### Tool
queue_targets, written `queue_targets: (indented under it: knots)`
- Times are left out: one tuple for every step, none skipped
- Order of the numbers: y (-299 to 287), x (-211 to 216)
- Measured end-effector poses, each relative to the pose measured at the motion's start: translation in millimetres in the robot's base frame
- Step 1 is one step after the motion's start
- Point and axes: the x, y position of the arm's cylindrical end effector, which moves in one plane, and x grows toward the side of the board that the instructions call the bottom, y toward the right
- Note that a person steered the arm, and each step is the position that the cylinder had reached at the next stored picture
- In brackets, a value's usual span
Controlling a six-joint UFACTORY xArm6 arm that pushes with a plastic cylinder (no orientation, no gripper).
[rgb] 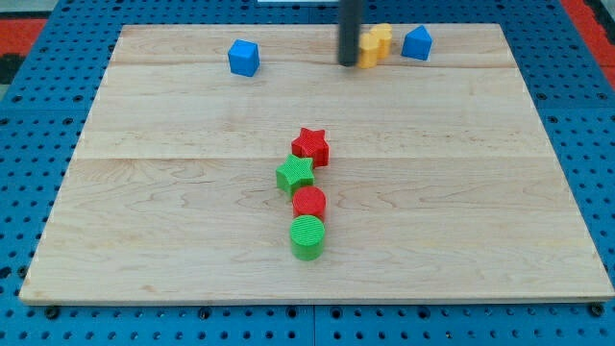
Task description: Slide the yellow blocks diagonally to the red star
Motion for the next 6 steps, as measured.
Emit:
queue_targets:
  knots:
    - [50.4, 25.5]
    - [153.4, 0.5]
    - [194.0, -88.8]
    - [179.3, -92.4]
    - [72.4, -91.5]
    - [4.7, -90.1]
